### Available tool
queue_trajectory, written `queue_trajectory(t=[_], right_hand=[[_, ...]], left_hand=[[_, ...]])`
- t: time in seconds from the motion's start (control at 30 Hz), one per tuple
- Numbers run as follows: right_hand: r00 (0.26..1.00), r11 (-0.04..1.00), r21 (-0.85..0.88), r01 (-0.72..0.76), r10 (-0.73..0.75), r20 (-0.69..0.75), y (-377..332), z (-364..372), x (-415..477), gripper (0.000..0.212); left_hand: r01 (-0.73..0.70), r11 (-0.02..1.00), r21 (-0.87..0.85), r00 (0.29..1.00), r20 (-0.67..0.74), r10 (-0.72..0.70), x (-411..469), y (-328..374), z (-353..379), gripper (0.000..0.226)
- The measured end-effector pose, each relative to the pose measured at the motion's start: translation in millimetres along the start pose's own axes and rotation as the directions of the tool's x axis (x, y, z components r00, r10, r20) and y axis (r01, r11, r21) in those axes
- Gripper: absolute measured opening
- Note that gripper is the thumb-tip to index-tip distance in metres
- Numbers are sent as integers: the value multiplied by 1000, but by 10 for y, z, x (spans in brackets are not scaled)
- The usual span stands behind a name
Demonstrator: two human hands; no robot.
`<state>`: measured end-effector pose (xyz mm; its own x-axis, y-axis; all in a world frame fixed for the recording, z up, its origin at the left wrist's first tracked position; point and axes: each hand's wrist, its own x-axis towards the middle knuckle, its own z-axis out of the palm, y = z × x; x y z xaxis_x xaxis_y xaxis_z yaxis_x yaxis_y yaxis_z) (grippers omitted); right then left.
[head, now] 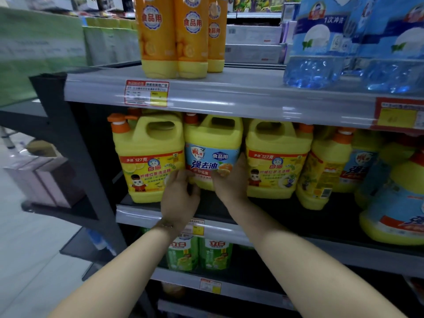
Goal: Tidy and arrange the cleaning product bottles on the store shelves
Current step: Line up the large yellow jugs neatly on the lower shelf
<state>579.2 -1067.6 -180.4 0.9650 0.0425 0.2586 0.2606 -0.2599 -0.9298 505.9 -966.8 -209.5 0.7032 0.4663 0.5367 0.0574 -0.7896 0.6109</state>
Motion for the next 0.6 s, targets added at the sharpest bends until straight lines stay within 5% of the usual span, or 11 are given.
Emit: queue_trajectory(t=[0.13,0.37,0.6], right_hand=[[983,994,-77,74,-86,-160,29,-4,-40,79],[999,992,121,38,-38,-5,-4,1,-28,81],[980,978,63,198,-199,17,94,-341,-125,72]], left_hand=[[21,1000,-8,999,-27,-21,-14,-115,-126,27],[23,999,-35,999,23,-23,-32,-88,-122,34],[129,975,-180,991,52,-122,-38,12,-97,51]])
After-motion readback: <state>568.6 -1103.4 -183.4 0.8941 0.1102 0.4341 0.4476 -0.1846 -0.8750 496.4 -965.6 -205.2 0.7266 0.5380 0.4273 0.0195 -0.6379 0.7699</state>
